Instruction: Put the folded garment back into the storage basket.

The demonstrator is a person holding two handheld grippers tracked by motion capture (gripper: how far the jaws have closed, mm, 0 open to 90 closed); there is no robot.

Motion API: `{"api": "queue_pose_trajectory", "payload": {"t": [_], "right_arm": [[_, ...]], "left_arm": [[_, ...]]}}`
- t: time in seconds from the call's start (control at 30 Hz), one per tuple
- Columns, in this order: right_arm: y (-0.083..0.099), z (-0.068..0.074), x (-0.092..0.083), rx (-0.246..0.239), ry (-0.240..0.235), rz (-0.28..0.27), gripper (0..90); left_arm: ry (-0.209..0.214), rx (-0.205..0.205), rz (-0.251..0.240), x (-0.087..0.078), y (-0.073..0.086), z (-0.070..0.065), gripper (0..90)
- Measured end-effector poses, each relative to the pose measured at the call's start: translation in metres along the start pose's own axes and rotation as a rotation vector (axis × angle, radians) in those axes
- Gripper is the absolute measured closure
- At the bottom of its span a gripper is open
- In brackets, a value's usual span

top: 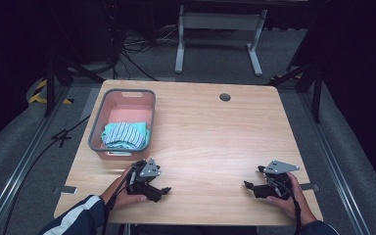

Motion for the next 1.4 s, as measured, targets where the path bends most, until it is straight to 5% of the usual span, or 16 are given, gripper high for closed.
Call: {"api": "queue_pose_trajectory", "payload": {"t": [1.4], "right_arm": [[0.0011, -0.0002, -0.0006, 0.009, 0.004, 0.002, 16.0]], "left_arm": [[0.001, 0.005, 0.003, 0.0015, -0.0017, 0.0011, 11.8]]}}
Point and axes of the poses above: each handheld gripper's, and its own axes: x roughly forward along the jaws, y roughly out of its underside, z roughly to its left, the point moved 3 cm from there along x, roughly forward along the jaws, and after that the axes turned 12 degrees about z, right-handed, at the moved point
